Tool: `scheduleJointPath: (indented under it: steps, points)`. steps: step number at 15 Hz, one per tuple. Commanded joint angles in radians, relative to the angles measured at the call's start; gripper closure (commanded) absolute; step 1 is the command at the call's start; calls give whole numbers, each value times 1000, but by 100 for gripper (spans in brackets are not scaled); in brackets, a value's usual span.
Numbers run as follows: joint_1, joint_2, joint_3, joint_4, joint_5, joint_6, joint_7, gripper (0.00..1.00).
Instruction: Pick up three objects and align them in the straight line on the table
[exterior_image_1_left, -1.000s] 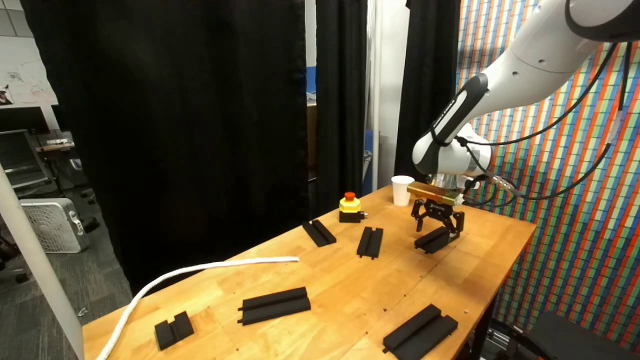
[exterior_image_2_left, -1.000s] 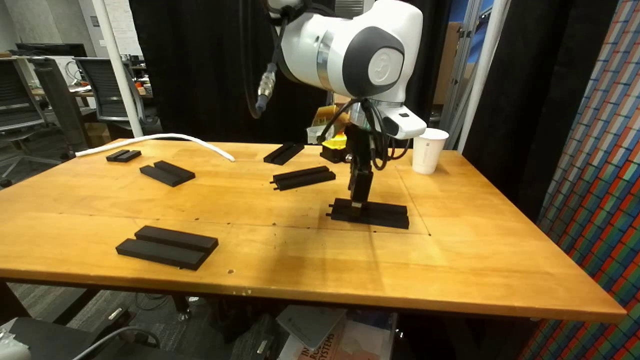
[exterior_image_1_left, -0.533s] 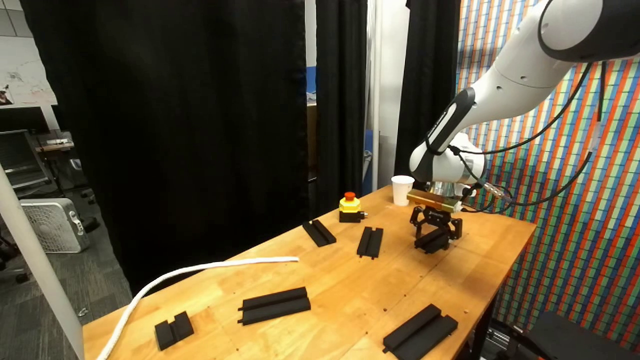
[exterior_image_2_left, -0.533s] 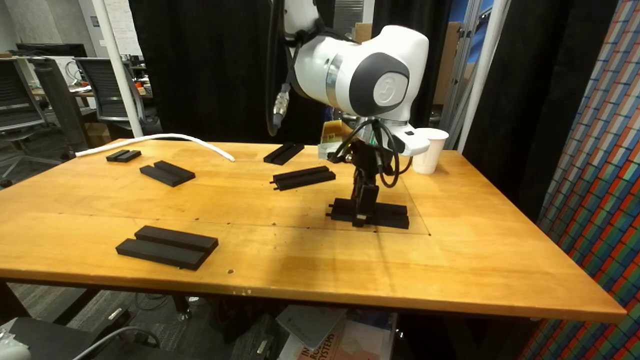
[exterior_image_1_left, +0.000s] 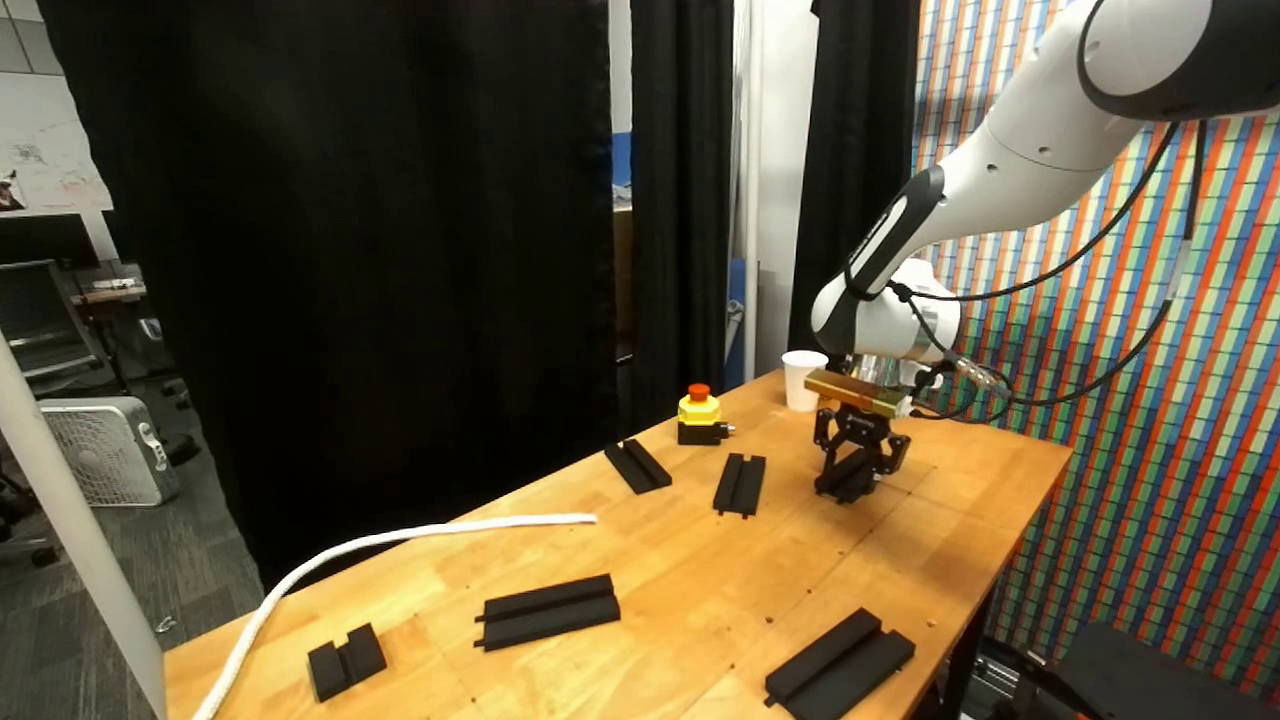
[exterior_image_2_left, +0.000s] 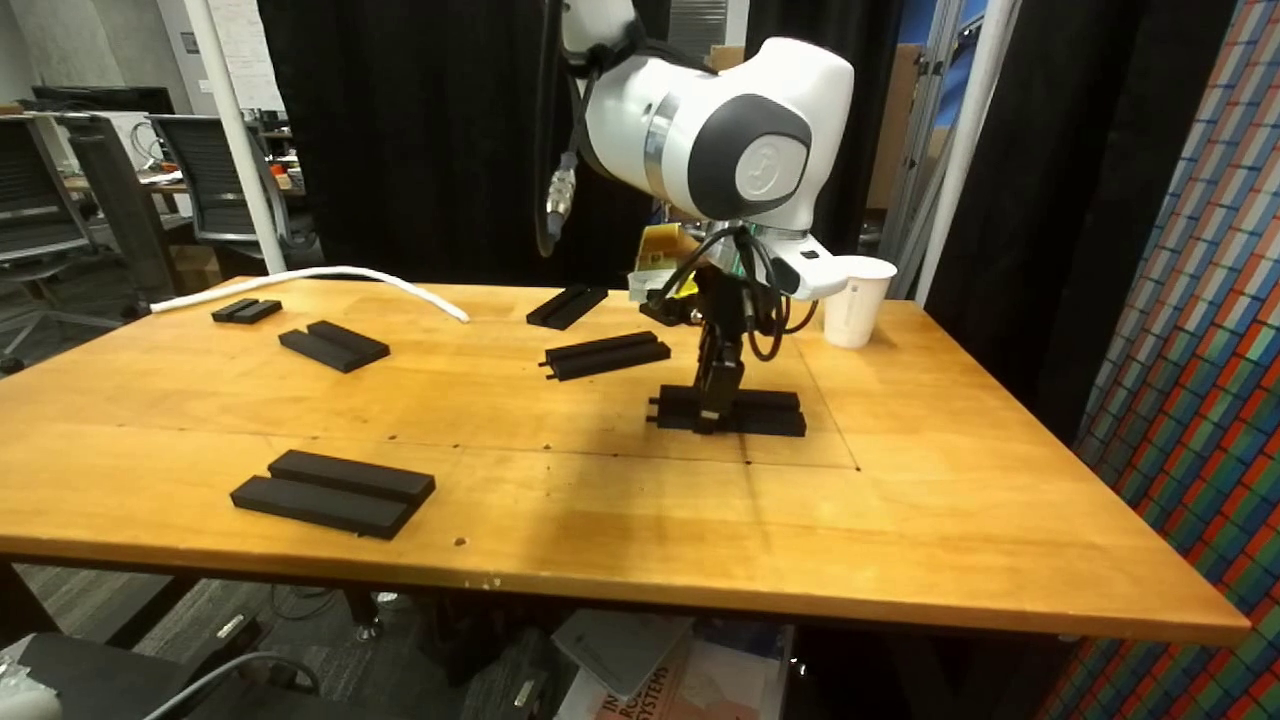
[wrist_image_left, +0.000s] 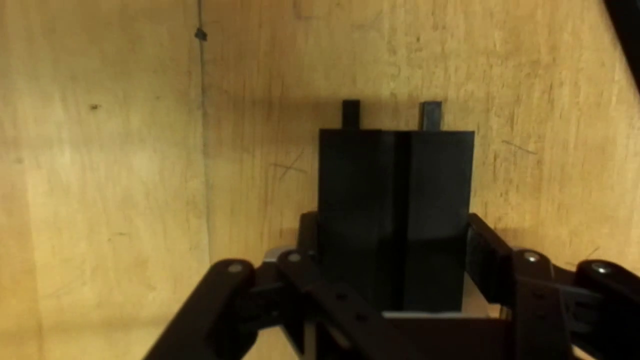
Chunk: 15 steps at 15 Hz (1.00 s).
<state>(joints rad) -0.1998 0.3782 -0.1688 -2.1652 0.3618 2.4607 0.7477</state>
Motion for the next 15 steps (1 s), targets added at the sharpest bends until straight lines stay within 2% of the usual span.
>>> scheduleJointPath:
  steps: [1,8,15]
  points:
    - [32,11,59,-10,101,18,-24,54]
    - [112,44,185,-3,295,31,-6,54]
    - [186,26,204,-35,377,1,15,54]
